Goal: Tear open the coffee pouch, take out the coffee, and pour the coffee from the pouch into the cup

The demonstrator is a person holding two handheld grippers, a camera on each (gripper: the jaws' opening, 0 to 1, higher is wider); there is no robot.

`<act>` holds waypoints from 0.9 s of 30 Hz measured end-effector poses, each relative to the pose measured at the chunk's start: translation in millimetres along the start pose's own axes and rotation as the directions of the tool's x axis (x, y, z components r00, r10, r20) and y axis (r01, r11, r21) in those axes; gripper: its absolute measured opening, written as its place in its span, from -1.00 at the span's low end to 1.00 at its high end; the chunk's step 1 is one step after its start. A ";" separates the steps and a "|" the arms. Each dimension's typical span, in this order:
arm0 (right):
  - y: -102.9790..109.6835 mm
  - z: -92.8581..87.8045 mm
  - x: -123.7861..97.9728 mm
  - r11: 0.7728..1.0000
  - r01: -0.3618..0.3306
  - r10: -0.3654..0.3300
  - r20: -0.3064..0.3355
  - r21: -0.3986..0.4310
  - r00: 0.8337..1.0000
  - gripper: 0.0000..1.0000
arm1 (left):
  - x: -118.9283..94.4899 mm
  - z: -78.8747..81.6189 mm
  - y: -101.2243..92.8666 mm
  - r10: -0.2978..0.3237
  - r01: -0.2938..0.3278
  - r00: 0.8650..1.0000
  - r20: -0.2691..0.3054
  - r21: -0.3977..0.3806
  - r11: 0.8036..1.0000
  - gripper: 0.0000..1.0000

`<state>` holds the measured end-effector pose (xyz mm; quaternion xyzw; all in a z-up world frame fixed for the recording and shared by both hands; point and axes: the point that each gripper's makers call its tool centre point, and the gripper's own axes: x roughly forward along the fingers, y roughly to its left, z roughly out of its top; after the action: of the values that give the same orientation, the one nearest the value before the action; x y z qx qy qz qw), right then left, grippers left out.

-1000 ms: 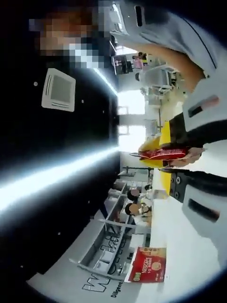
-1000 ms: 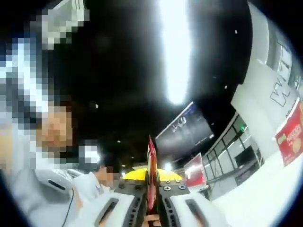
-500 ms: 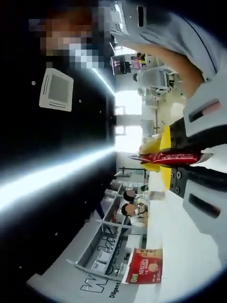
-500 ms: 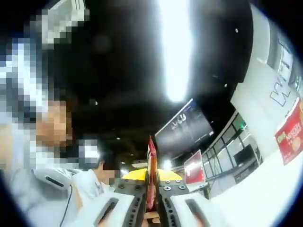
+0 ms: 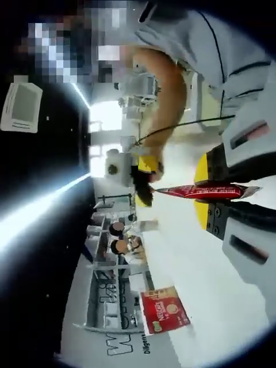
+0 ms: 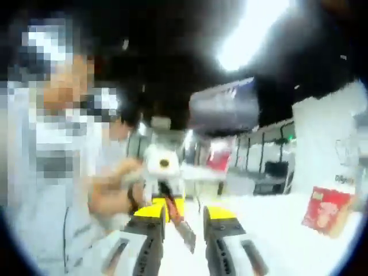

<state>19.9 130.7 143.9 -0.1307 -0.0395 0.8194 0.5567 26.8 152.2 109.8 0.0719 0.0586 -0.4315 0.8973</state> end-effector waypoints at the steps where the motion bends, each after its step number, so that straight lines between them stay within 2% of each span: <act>1: 2.1 -4.6 2.4 1.000 -0.018 0.017 -0.037 -0.009 0.999 -0.48 | 0.9 -1.0 -0.6 -0.002 0.002 1.000 -0.004 0.001 1.000 -0.77; 3: 5.3 -20.7 8.8 0.998 -0.063 0.058 -0.145 -0.031 0.988 -0.52 | 3.0 -9.3 -1.9 -0.005 0.005 0.999 -0.054 0.011 1.000 -0.77; 5: 3.5 -29.1 13.7 0.997 -0.068 0.060 -0.191 -0.036 0.980 -0.60 | 4.3 -15.8 -0.5 0.015 -0.011 0.995 -0.095 0.037 0.999 -0.77; 11: -0.4 -40.7 18.4 0.996 -0.085 0.075 -0.232 -0.034 0.970 -0.64 | 5.1 -18.2 -4.6 0.011 -0.003 0.992 -0.127 0.062 0.998 -0.77; 15: 3.5 -50.3 20.3 0.993 -0.109 0.090 -0.285 -0.050 0.954 -0.65 | 5.3 -18.8 -5.7 0.010 -0.001 0.991 -0.135 0.066 0.998 -0.77; 18: 4.5 -54.3 20.2 0.992 -0.106 0.077 -0.326 -0.072 0.942 -0.80 | 6.1 -20.2 -7.7 0.003 0.007 0.990 -0.144 0.066 0.998 -0.77; 21: 2.6 -52.8 17.2 0.995 -0.091 0.076 -0.331 -0.029 0.940 -0.83 | 7.0 -19.0 -7.8 0.006 0.005 0.991 -0.137 0.083 0.997 -0.76; 24: 1.1 -49.2 14.3 0.998 -0.066 0.066 -0.310 0.012 0.949 -0.86 | 7.8 -10.9 -6.4 0.013 0.002 0.997 -0.083 0.170 0.985 -0.74; 26: -0.1 -46.3 12.2 0.998 -0.055 0.061 -0.282 0.031 0.957 -0.86 | 6.8 -7.3 -5.4 0.015 -0.006 0.998 -0.057 0.160 0.987 -0.71; 27: -1.5 -43.1 11.4 0.998 -0.037 0.050 -0.248 0.054 0.967 -0.87 | 6.3 -0.8 -2.8 0.017 -0.015 1.000 -0.016 0.140 0.990 -0.69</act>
<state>28.4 138.3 100.8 -0.2197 0.0537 0.8093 0.5422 28.4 145.8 107.7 0.1386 0.0354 -0.4267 0.8930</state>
